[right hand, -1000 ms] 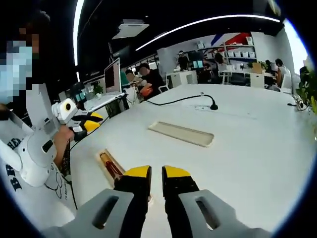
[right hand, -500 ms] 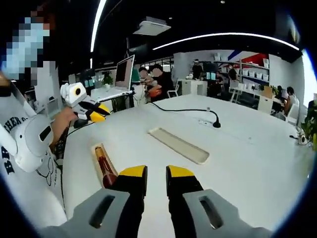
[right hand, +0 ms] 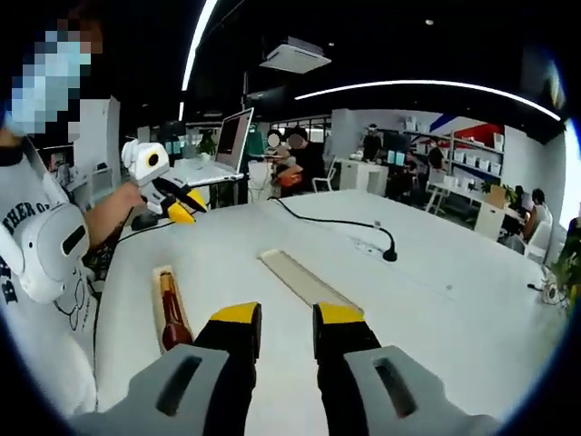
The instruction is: Arrange the utensils inside the cutlery case until each visible utensil rests in its matching compartment.
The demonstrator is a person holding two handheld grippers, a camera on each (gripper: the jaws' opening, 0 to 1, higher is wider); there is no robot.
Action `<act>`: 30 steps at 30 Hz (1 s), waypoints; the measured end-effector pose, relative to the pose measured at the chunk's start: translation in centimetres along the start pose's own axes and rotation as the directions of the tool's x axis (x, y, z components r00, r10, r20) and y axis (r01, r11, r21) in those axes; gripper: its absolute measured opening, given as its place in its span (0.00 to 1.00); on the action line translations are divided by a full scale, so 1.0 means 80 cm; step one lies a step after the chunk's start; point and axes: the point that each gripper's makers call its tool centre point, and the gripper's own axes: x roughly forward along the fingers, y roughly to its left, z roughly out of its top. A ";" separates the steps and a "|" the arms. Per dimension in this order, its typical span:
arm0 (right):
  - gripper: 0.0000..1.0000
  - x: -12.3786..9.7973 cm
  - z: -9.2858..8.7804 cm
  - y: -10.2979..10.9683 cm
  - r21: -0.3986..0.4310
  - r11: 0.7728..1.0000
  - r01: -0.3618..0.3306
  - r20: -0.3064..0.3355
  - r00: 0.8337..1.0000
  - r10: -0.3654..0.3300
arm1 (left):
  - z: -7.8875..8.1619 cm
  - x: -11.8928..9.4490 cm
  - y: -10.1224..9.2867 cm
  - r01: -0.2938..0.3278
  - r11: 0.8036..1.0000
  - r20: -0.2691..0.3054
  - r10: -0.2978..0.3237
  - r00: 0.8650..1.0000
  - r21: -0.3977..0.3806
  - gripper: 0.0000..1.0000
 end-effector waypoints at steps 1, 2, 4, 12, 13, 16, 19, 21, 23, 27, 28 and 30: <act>0.25 0.001 0.002 -0.001 0.000 1.000 -0.006 0.008 1.000 0.006 | 0.001 0.002 0.002 0.004 1.000 0.002 -0.004 1.000 0.002 0.18; 0.26 0.003 0.003 -0.003 -0.007 1.000 -0.013 0.017 1.000 0.014 | 0.001 0.004 0.004 0.010 1.000 0.005 -0.010 1.000 0.002 0.19; 0.26 0.007 0.006 -0.010 -0.013 1.000 -0.019 0.031 0.999 0.019 | 0.002 0.008 0.009 0.019 1.000 0.009 -0.019 1.000 0.002 0.19; 0.33 0.030 0.009 -0.026 -0.038 0.997 -0.071 0.061 0.995 0.073 | 0.016 0.021 0.035 0.037 0.999 0.069 -0.037 0.997 0.005 0.23; 0.33 0.033 0.008 -0.028 -0.041 0.996 -0.073 0.059 0.995 0.075 | 0.015 0.025 0.039 0.037 0.999 0.064 -0.037 0.997 0.013 0.23; 0.33 0.039 0.004 -0.035 -0.048 0.996 -0.080 0.058 0.995 0.083 | 0.007 0.035 0.044 0.041 0.999 0.039 -0.042 0.998 0.027 0.25; 0.33 0.042 -0.001 -0.040 -0.043 0.995 -0.085 0.055 0.995 0.087 | 0.000 0.042 0.047 0.050 0.998 0.017 -0.051 0.999 0.041 0.26; 0.33 0.044 -0.003 -0.044 -0.047 0.996 -0.082 0.048 0.995 0.085 | -0.002 0.044 0.050 0.056 0.998 0.014 -0.056 0.998 0.039 0.26; 0.33 0.045 -0.003 -0.047 -0.057 0.995 -0.081 0.049 0.995 0.083 | -0.001 0.047 0.053 0.058 0.998 0.015 -0.058 0.998 0.029 0.26; 0.34 0.052 -0.004 -0.055 -0.076 0.994 -0.083 0.043 0.995 0.086 | 0.000 0.054 0.058 0.068 0.997 0.004 -0.068 0.998 0.032 0.27; 0.35 0.055 -0.005 -0.057 -0.080 0.993 -0.085 0.038 0.995 0.088 | -0.001 0.057 0.058 0.077 0.997 0.000 -0.077 0.997 0.032 0.28; 0.36 0.060 -0.008 -0.059 -0.091 0.992 -0.090 0.028 0.995 0.093 | -0.005 0.066 0.060 0.093 0.995 -0.016 -0.092 0.996 0.031 0.30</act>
